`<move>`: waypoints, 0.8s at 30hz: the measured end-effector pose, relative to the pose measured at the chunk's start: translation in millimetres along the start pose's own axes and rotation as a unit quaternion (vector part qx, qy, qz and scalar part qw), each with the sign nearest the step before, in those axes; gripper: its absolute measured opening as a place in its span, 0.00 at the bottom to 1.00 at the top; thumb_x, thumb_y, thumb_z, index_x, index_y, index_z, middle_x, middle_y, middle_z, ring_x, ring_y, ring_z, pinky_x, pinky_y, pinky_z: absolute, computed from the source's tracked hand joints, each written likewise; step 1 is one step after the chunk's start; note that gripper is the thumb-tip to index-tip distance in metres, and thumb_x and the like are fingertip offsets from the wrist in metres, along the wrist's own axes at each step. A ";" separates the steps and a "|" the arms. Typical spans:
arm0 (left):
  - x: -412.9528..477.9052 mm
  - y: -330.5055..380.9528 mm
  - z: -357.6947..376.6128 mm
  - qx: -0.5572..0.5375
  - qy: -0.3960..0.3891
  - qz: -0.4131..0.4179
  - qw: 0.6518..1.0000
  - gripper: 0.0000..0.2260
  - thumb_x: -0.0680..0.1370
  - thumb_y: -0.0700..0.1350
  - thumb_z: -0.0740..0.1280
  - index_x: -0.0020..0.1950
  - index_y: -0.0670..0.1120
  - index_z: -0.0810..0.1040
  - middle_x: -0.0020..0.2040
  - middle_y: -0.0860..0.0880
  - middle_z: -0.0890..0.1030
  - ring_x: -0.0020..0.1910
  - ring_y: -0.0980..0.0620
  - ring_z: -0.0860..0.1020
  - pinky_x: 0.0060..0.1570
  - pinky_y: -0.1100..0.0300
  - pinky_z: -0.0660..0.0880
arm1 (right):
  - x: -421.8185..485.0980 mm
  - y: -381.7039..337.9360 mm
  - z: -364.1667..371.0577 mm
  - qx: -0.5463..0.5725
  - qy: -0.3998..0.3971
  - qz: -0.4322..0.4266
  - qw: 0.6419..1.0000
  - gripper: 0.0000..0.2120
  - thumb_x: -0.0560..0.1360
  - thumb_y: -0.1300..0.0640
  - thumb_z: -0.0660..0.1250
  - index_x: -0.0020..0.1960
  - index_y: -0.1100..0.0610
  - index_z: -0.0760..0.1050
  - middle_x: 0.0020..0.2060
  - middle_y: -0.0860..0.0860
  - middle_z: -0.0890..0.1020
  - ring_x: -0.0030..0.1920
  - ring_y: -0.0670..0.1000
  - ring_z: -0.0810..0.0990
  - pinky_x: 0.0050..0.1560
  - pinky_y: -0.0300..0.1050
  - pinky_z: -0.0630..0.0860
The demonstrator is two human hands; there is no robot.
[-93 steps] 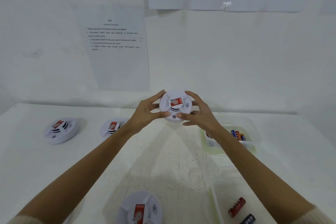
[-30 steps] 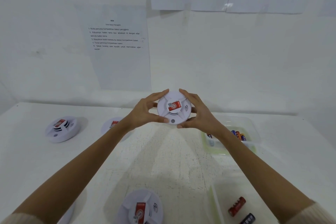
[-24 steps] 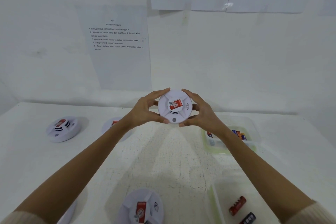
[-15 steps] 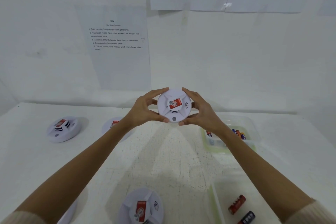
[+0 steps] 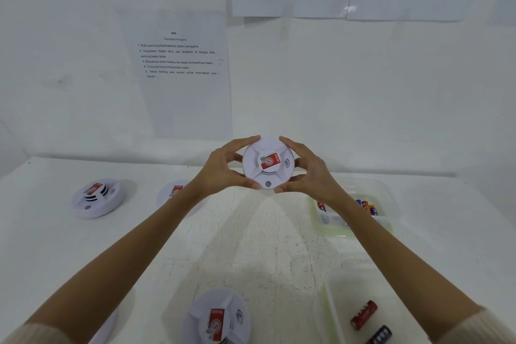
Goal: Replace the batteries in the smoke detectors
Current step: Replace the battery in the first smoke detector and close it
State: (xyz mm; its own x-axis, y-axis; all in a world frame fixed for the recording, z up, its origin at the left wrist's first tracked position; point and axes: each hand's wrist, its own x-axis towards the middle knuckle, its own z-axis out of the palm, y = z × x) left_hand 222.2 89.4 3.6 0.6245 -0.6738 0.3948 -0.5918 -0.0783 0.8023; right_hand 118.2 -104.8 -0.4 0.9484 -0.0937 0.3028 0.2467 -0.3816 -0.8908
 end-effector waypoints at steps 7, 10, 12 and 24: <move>-0.4 -3.0 0.6 -0.003 -0.002 0.001 1.000 0.37 0.59 0.43 0.79 0.65 0.55 0.69 0.63 0.57 0.73 0.55 0.63 0.75 0.49 0.68 0.76 | -0.8 -0.3 0.3 0.007 0.000 0.004 1.000 0.45 0.58 0.65 0.80 0.69 0.46 0.64 0.62 0.43 0.71 0.52 0.50 0.77 0.45 0.45 0.81; -0.5 -3.5 0.9 -0.004 -0.003 -0.002 1.000 0.37 0.60 0.38 0.79 0.65 0.54 0.69 0.62 0.59 0.72 0.54 0.65 0.75 0.48 0.69 0.76 | -1.3 -0.6 -0.2 0.008 -0.001 0.006 1.000 0.45 0.58 0.65 0.80 0.69 0.46 0.65 0.62 0.44 0.71 0.52 0.50 0.77 0.45 0.44 0.81; -0.7 -3.6 0.8 -0.001 -0.005 0.001 1.000 0.37 0.60 0.40 0.79 0.65 0.55 0.69 0.62 0.59 0.72 0.55 0.65 0.75 0.48 0.69 0.76 | -1.9 -0.9 -0.2 0.007 -0.001 0.005 1.000 0.45 0.58 0.65 0.80 0.68 0.46 0.65 0.62 0.44 0.71 0.52 0.50 0.77 0.45 0.44 0.81; -3.1 0.8 -0.1 -0.004 -0.011 -0.013 1.000 0.37 0.61 0.37 0.79 0.65 0.55 0.68 0.62 0.61 0.71 0.51 0.66 0.75 0.45 0.69 0.77 | -3.6 -3.4 0.7 0.008 -0.003 0.004 1.000 0.44 0.58 0.65 0.80 0.67 0.44 0.65 0.62 0.44 0.71 0.52 0.50 0.78 0.42 0.39 0.80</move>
State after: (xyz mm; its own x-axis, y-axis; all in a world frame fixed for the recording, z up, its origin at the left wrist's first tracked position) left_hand 219.9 91.5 3.0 0.6276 -0.6881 0.3643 -0.5722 -0.0903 0.8151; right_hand 114.0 -102.5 1.3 0.9515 -0.0901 0.2941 0.2430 -0.3660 -0.8983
